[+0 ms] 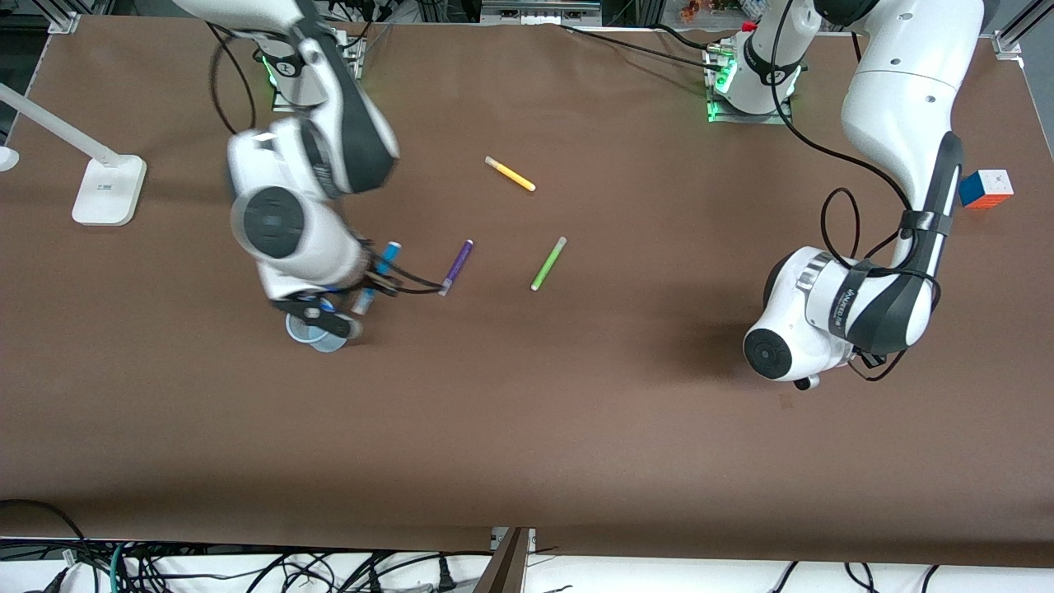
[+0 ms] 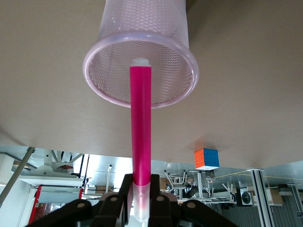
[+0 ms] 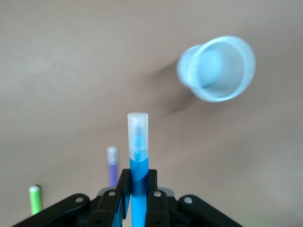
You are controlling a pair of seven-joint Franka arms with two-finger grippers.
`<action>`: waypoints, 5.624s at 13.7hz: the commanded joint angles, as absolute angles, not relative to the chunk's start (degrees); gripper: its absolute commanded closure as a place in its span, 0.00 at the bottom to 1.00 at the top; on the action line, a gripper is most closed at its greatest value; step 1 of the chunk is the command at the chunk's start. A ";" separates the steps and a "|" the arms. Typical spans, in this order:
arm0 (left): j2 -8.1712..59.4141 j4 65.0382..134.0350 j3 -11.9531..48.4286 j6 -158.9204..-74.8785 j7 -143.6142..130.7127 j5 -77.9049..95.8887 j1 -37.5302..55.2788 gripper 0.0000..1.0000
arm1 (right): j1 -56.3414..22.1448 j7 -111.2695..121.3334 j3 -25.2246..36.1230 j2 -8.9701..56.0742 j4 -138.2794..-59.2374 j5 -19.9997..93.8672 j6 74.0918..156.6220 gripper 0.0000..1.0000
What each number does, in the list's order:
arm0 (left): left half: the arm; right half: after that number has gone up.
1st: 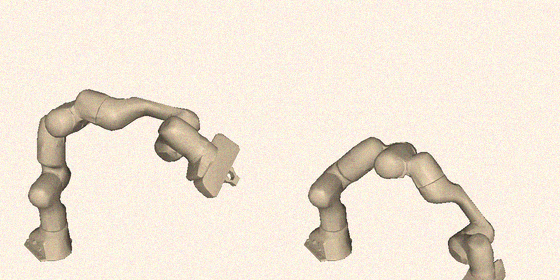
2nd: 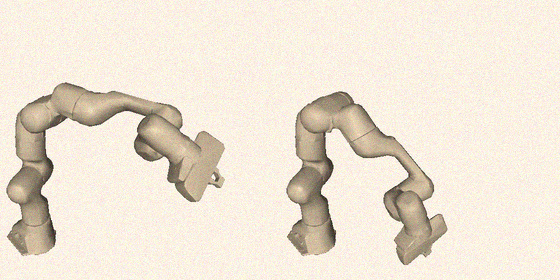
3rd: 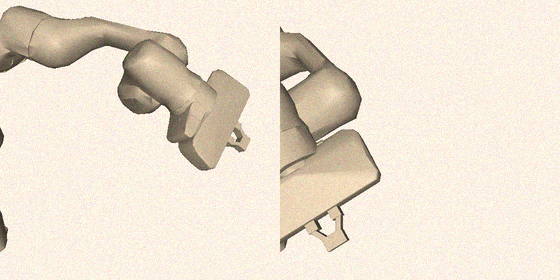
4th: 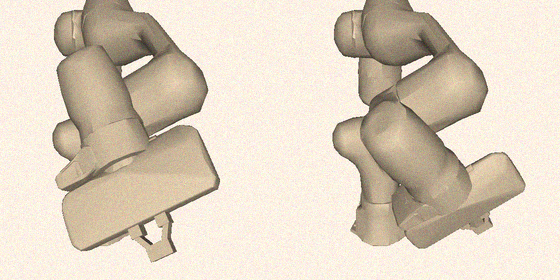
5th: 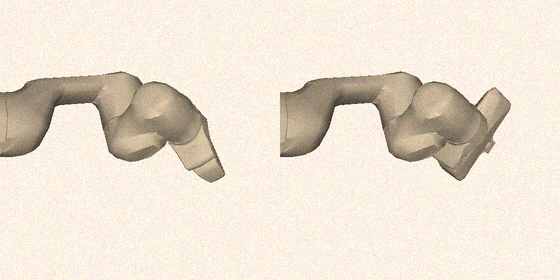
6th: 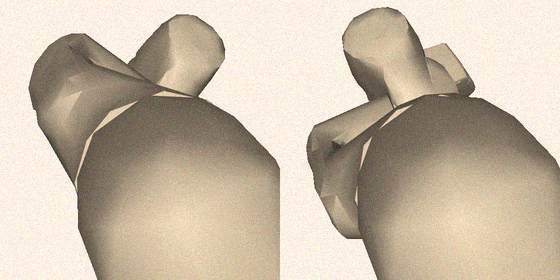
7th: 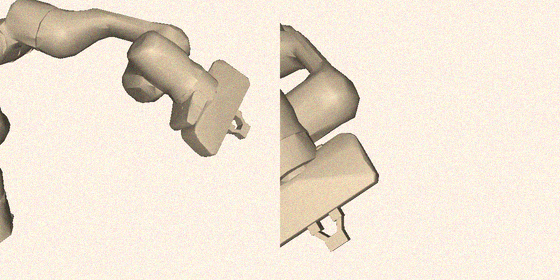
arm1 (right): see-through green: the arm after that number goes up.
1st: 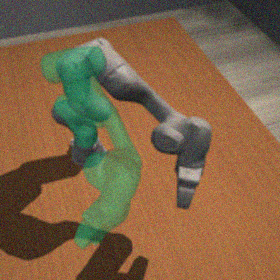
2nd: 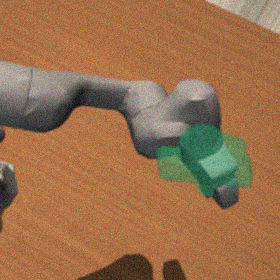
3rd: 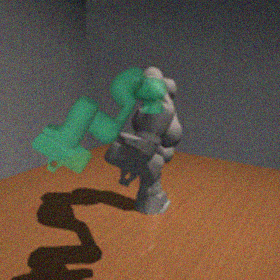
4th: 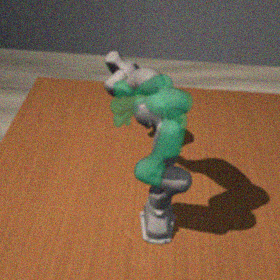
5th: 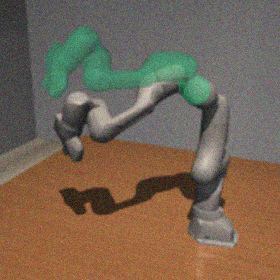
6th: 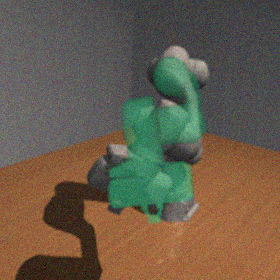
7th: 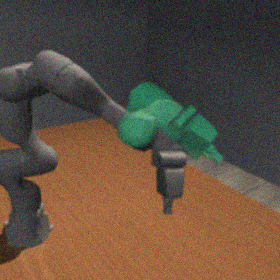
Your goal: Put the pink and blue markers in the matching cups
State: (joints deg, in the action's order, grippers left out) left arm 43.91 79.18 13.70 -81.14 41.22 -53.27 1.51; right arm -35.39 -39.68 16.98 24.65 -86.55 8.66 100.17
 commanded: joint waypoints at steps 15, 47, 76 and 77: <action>37.28 78.31 13.97 -77.96 32.45 -41.04 -0.44 0.00 | -18.28 -19.51 25.49 31.19 -96.68 60.80 96.95 1.00; -2.11 97.91 2.73 -98.53 2.20 -2.11 -0.44 0.00 | -24.17 -5.03 26.28 11.70 -83.94 5.03 86.13 0.01; 0.53 93.43 3.87 -94.92 2.46 -4.13 -0.70 0.00 | 1.41 -1.05 1.05 -0.18 -88.68 -2.11 81.65 0.01; 0.44 93.43 3.87 -94.92 2.46 -4.13 -0.70 0.00 | 1.41 -1.05 1.05 -0.18 -88.68 -2.11 81.65 0.01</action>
State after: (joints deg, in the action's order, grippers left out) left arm -0.36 95.35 3.78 -96.07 2.48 -3.13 -0.93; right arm 0.20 -1.56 2.24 0.84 -87.85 -1.29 81.57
